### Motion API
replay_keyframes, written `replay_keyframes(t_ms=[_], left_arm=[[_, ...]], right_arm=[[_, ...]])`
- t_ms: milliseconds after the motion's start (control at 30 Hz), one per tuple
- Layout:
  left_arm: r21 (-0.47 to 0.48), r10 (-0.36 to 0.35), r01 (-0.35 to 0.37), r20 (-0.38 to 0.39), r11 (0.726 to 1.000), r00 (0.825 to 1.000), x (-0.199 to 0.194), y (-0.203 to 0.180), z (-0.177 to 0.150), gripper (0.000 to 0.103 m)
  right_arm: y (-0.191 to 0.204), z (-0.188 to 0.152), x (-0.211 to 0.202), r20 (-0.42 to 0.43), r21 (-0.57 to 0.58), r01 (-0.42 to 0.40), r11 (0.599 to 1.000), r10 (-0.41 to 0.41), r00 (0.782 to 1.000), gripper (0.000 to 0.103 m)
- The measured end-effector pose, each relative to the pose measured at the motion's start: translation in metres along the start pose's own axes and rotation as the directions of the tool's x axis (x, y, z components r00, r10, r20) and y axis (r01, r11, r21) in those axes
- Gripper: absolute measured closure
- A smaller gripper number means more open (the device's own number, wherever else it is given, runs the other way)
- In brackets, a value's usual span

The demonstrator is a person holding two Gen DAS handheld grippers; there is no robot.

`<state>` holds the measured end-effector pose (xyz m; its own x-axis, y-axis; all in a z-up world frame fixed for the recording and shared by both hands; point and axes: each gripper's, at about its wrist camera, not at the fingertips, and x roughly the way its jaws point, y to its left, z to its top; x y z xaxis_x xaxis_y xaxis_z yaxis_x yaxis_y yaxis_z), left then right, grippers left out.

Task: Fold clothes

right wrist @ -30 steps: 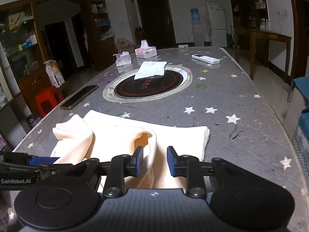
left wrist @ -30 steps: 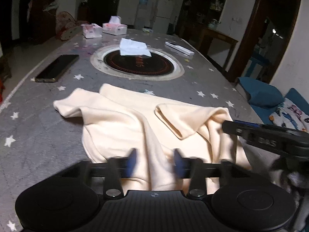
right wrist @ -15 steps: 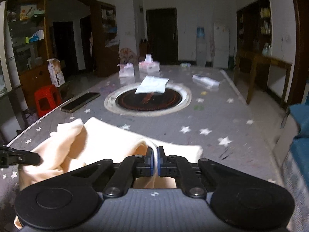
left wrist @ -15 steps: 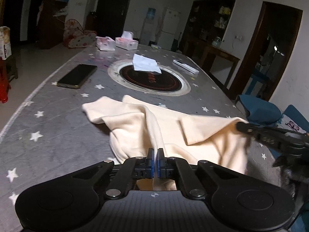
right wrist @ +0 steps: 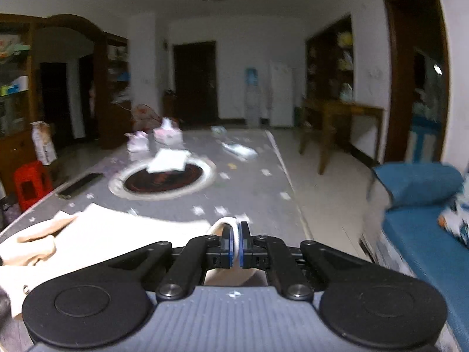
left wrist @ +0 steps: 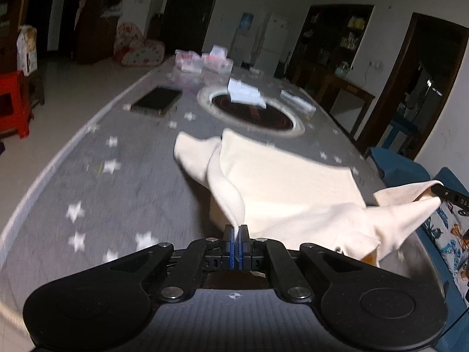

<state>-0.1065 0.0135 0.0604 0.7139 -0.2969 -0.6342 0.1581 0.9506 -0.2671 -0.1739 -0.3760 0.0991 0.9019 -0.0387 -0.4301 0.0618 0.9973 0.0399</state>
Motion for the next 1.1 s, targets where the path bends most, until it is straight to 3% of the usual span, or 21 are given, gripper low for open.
replay_keyframes(t_ms=[100,300,400,500,600,833,1033,1067,1100], left_arm=[[-0.018,-0.006,0.005,-0.049,1.0,0.999,-0.003,0.007,-0.014,0.1],[-0.012,0.022,-0.023,-0.107,1.0,0.994,-0.006,0.016,-0.029,0.1],[-0.001,0.039,-0.039,-0.101,0.999,0.994,-0.009,0.019,-0.028,0.099],[0.002,0.045,-0.045,-0.083,0.999,0.995,-0.009,0.017,-0.021,0.099],[0.026,0.023,-0.021,-0.064,0.999,0.998,-0.008,0.008,-0.014,0.098],[0.078,-0.041,0.047,-0.072,0.996,0.997,0.018,-0.02,-0.004,0.097],[0.095,-0.061,0.072,-0.118,0.993,0.991,0.042,-0.033,-0.006,0.095],[0.096,-0.063,0.075,-0.124,0.993,0.99,0.044,-0.034,-0.006,0.094],[0.096,-0.063,0.076,-0.129,0.992,0.99,0.046,-0.035,-0.008,0.094]], right_arm=[[-0.014,-0.021,-0.006,-0.074,0.012,0.04,0.999,-0.039,0.996,0.097],[-0.038,-0.056,-0.013,-0.217,0.041,0.097,0.994,-0.086,0.972,0.08],[-0.047,-0.067,-0.024,-0.246,0.047,0.123,0.991,-0.108,0.963,0.077],[-0.047,-0.062,-0.031,-0.221,0.026,0.137,0.99,-0.128,0.967,0.075],[-0.036,-0.052,-0.028,-0.184,-0.004,0.088,0.996,-0.087,0.979,0.071],[0.012,-0.048,0.024,-0.229,-0.132,-0.064,0.989,0.032,0.973,0.071],[0.021,-0.058,0.054,-0.274,-0.15,-0.072,0.986,0.029,0.961,0.073],[0.02,-0.059,0.054,-0.267,-0.166,-0.061,0.984,0.014,0.964,0.075],[0.018,-0.06,0.053,-0.258,-0.183,-0.047,0.982,-0.002,0.966,0.085]])
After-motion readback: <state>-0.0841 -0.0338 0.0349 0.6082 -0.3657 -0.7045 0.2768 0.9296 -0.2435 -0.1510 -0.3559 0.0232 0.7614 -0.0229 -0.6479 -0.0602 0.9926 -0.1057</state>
